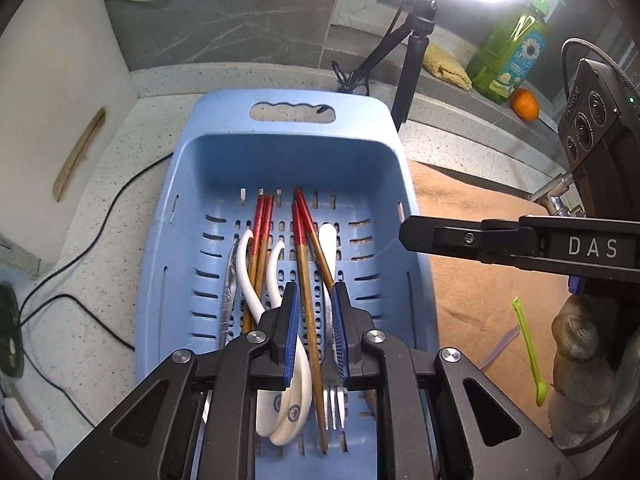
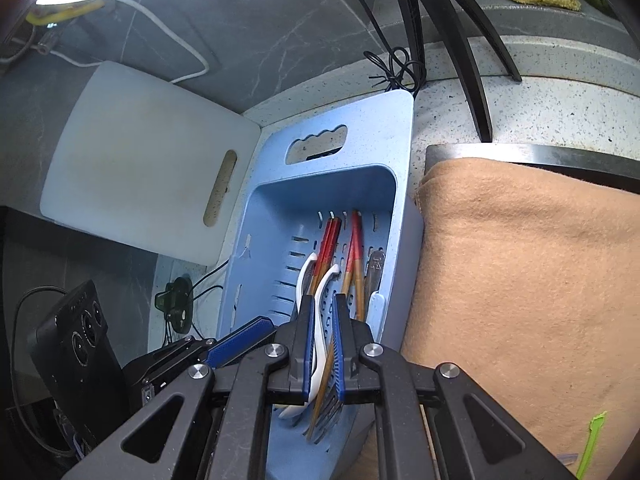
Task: Organize utensils
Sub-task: 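Open the left gripper to drop the chopsticks into the basket, then move the left gripper to the clear spoon while the right gripper approaches the green spoon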
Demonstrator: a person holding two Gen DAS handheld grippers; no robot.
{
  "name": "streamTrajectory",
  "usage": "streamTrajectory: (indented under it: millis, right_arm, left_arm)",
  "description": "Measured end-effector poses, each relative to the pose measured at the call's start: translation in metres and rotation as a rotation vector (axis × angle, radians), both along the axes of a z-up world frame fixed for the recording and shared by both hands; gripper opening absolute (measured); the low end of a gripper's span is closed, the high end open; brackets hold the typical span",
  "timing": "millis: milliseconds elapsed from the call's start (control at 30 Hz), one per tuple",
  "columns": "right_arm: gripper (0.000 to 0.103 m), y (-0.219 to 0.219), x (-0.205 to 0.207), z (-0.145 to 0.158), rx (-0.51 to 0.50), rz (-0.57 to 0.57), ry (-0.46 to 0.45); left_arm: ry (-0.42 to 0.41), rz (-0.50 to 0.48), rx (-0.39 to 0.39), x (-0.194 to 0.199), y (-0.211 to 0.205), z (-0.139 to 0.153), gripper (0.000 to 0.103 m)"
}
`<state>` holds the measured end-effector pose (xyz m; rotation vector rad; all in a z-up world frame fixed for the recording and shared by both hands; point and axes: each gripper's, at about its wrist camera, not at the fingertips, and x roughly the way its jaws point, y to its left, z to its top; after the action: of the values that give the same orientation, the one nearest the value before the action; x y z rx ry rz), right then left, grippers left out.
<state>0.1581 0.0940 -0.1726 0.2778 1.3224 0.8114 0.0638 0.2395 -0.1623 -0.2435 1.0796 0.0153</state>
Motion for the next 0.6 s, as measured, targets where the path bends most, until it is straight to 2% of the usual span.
streamTrajectory:
  millis: [367, 500, 600]
  right_arm:
    - [0.011, -0.049, -0.012, 0.031, 0.001, 0.077, -0.091]
    - [0.022, -0.083, -0.016, 0.045, -0.005, 0.097, -0.152]
    - [0.026, -0.114, -0.017, 0.055, -0.015, 0.093, -0.209]
  left_arm:
    - [-0.053, -0.012, 0.033, -0.027, -0.038, 0.025, 0.015]
    - [-0.069, -0.035, 0.04, -0.038, -0.06, 0.032, 0.015]
    - [-0.077, -0.049, 0.039, -0.048, -0.079, 0.035, 0.024]
